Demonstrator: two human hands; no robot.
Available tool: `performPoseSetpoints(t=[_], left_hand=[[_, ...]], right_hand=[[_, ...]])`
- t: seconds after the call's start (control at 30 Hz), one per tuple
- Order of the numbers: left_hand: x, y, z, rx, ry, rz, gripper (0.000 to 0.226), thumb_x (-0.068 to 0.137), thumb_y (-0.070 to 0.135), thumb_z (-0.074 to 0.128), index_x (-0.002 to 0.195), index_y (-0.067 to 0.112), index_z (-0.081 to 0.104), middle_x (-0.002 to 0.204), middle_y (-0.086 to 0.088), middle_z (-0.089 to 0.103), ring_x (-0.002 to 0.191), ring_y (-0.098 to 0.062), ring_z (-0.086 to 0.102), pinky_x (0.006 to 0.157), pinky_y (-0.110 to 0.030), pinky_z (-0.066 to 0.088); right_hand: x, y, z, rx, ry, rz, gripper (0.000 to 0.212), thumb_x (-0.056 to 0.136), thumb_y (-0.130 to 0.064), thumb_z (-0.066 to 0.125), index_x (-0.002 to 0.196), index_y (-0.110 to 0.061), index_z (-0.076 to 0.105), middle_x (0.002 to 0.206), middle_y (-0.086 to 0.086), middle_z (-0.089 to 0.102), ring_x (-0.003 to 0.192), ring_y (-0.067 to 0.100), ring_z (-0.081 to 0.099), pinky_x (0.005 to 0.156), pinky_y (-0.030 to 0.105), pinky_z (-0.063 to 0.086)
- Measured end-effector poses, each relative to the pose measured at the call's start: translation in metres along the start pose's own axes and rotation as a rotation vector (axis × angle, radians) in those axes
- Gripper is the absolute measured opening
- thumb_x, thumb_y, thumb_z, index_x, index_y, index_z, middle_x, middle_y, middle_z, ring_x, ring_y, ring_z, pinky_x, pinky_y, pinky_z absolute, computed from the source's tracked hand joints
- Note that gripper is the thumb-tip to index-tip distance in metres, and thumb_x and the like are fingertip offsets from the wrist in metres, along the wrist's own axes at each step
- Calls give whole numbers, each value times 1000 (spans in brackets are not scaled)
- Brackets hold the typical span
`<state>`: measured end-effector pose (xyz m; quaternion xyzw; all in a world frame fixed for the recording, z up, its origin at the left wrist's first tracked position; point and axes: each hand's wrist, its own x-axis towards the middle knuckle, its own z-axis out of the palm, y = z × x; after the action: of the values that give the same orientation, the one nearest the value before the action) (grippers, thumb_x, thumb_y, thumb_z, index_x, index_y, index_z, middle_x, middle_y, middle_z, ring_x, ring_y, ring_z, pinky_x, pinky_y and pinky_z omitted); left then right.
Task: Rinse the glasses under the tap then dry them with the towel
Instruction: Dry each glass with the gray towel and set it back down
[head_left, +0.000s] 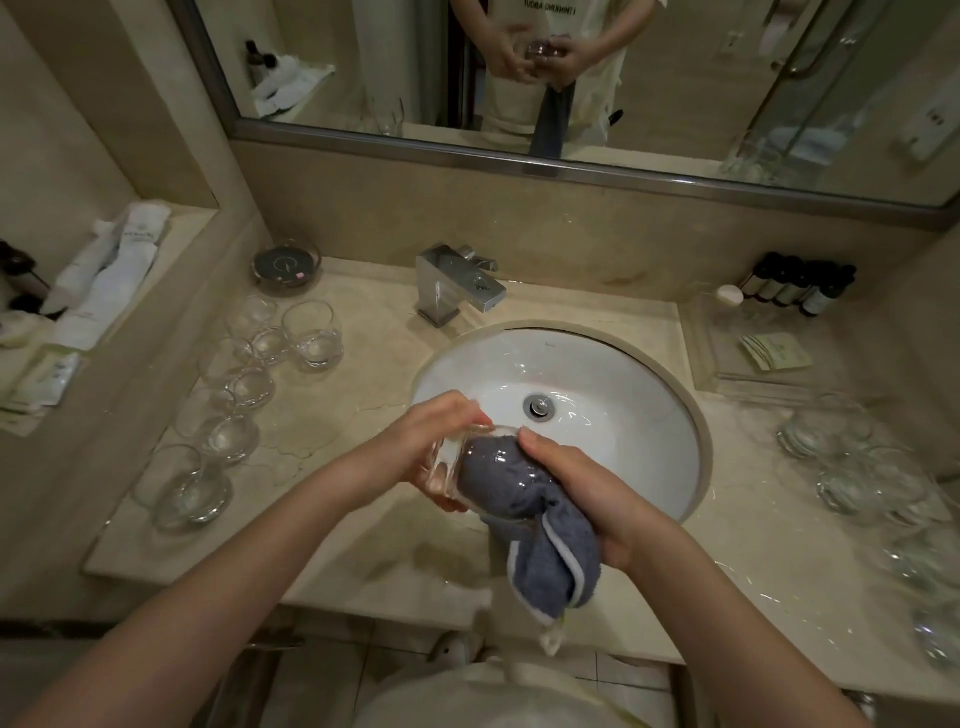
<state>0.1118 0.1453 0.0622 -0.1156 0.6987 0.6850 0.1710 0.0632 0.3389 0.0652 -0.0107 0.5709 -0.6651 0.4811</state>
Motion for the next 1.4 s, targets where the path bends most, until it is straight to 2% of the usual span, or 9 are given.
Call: performPoseSetpoints(t=[0.13,0.27,0.47,0.63,0.77,0.83,0.97,1.17,1.4], left_hand=[[3,13,-10,102,-282,-255,59,64,76,60,99,29,69,107,-20,71,86,-43,69,66,-35,58],[6,10,-17,211,-430,-289,96,49,78,77,118,13,66,120,-24,66,111,-52,59,99,-64,44],[1,-4,-35,235,-338,-179,84,51,60,88,119,16,65,118,-19,67,111,-48,61,98,-66,44],[-6,-8,-47,205,-217,-113,70,60,41,82,124,20,61,118,-7,70,108,-26,67,96,-42,53],[-9,-9,-59,183,-169,-114,52,79,11,78,127,16,58,120,-21,66,82,-14,71,60,-20,54],[-10,-11,-68,156,-164,-134,55,78,12,79,128,21,57,120,-23,65,77,-19,72,53,-23,54],[-11,-24,-88,188,-182,-202,77,54,38,91,125,35,59,115,-10,70,97,-51,65,69,-47,58],[-14,-46,-111,138,110,-147,89,36,44,89,119,35,59,120,-6,62,84,-9,69,76,-27,54],[11,-67,-125,230,535,-112,94,18,53,80,107,29,59,103,2,60,92,-13,60,70,-21,43]], right_hand=[[-1,-3,6,-162,-88,-2,46,85,-39,56,110,-3,68,103,16,73,92,21,71,79,25,55],[2,-2,13,-208,-96,30,49,83,-43,55,109,-5,68,102,12,74,92,18,71,80,24,55],[14,2,10,-23,2,165,67,85,-57,48,122,-3,64,120,20,67,116,33,62,105,40,46],[25,1,17,121,34,220,72,79,-60,50,119,-3,66,121,21,66,120,35,59,109,44,40],[37,0,24,134,53,221,77,79,-62,52,124,-1,64,121,22,66,118,35,59,110,44,40],[43,0,24,125,64,218,72,81,-62,51,116,-1,68,111,20,70,102,30,66,99,40,47],[49,1,18,130,61,219,61,86,-59,49,85,-6,79,91,14,74,79,22,72,82,33,52],[52,4,6,201,114,233,63,82,-61,52,84,-5,79,85,15,72,76,25,70,85,36,50],[62,3,16,209,171,230,62,84,-60,51,87,-5,79,91,15,73,77,24,71,88,36,49]])
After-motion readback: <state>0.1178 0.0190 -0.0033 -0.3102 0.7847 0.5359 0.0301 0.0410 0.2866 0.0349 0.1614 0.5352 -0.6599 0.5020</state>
